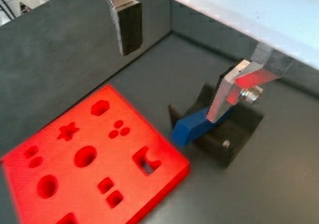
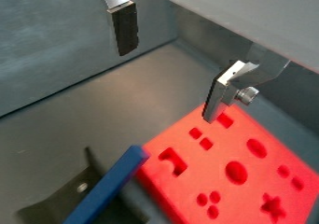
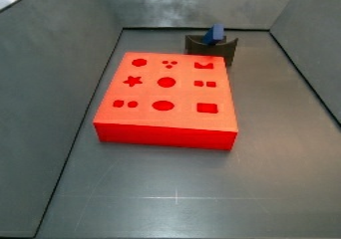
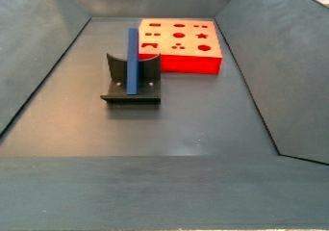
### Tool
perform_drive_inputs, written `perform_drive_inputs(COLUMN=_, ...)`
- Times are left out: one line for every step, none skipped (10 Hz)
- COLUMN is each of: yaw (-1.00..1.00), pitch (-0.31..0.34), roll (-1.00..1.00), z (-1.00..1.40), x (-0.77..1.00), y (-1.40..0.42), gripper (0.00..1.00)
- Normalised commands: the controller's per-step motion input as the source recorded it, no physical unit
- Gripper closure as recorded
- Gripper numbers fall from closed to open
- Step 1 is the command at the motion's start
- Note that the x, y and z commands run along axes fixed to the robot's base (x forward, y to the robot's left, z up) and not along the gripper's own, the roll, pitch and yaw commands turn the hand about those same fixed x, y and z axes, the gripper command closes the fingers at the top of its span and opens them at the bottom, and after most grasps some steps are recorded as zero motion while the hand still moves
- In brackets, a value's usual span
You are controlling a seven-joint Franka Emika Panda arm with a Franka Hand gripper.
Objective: Pick up the rectangle object. Move up. Place the rectangle object on the fixture. Regrasp the rectangle object. Move to above the board. Insert the rectangle object.
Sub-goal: Regrasp the rectangle object.
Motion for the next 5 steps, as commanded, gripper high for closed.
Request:
perform_drive_inputs(yaw=0.04, pitch=-0.019, roll=1.0, z=0.01, x=-0.02, y=-0.02, gripper=0.0)
perform_drive_inputs(yaw=0.04, pitch=-0.022, roll=1.0, z=0.01, x=-0.01, y=-0.02, gripper=0.0)
perform_drive_inputs(yaw=0.04, pitch=-0.023, roll=1.0, z=0.01, x=-0.01, y=-0.02, gripper=0.0)
perform_drive_inputs(yaw=0.04, pitch=-0.02, roll=1.0, z=0.01, x=-0.01, y=-0.02, gripper=0.0)
perform_drive_inputs(yaw=0.04, pitch=-0.015, roll=1.0, z=0.01, x=-0.01, y=-0.02, gripper=0.0)
